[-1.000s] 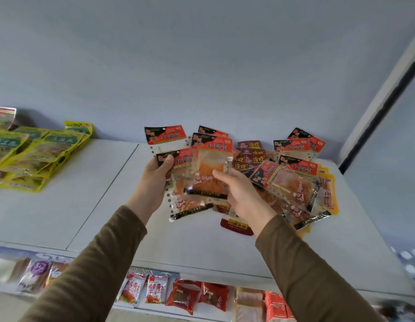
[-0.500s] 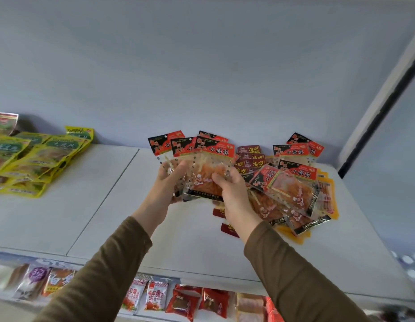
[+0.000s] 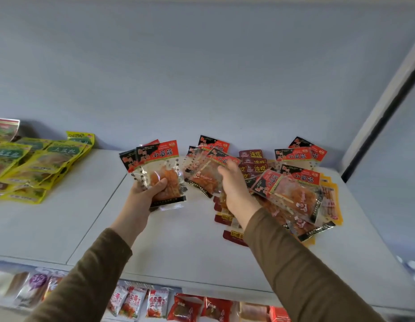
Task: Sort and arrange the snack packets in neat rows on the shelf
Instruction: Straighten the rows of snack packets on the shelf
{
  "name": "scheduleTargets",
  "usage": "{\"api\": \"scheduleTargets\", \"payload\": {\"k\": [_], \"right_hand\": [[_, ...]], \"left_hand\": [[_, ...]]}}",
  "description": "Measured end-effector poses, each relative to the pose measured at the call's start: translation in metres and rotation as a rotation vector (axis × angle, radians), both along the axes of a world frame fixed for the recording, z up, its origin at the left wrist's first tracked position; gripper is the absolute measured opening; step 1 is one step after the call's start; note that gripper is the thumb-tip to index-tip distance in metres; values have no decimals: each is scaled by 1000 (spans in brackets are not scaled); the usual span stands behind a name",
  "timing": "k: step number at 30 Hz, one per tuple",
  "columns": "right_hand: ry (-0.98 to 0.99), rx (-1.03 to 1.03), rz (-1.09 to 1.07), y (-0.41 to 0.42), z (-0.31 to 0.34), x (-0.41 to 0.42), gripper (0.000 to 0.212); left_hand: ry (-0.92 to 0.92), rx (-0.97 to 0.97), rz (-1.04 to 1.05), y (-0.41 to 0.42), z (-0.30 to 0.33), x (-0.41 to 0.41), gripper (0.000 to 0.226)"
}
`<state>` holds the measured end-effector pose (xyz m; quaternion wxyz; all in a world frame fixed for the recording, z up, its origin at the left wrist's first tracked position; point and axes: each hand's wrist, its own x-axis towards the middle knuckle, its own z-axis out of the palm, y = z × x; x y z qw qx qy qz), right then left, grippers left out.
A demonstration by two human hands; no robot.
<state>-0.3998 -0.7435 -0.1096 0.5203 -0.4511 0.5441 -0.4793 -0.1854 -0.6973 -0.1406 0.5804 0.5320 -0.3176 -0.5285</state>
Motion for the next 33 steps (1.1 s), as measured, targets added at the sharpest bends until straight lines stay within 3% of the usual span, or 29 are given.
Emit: {"api": "scheduleTargets", "payload": {"k": [6, 12, 19, 27, 30, 33], "right_hand": [[-72, 145, -172, -47, 8, -8, 67], [-121, 184, -159, -68, 3, 13, 86], [57, 149, -139, -91, -15, 39, 104], [279, 182, -28, -107, -26, 56, 86], [567, 112, 30, -114, -32, 64, 66], [754, -18, 104, -107, -35, 62, 63]], "left_hand": [[74, 99, 9, -20, -7, -15, 43], [108, 74, 35, -46, -5, -32, 46], [113, 37, 134, -55, -8, -36, 27], [43, 9, 193, -59, -15, -26, 26], [9, -2, 213, -61, -15, -21, 26], [23, 7, 210, -65, -14, -17, 29]]}}
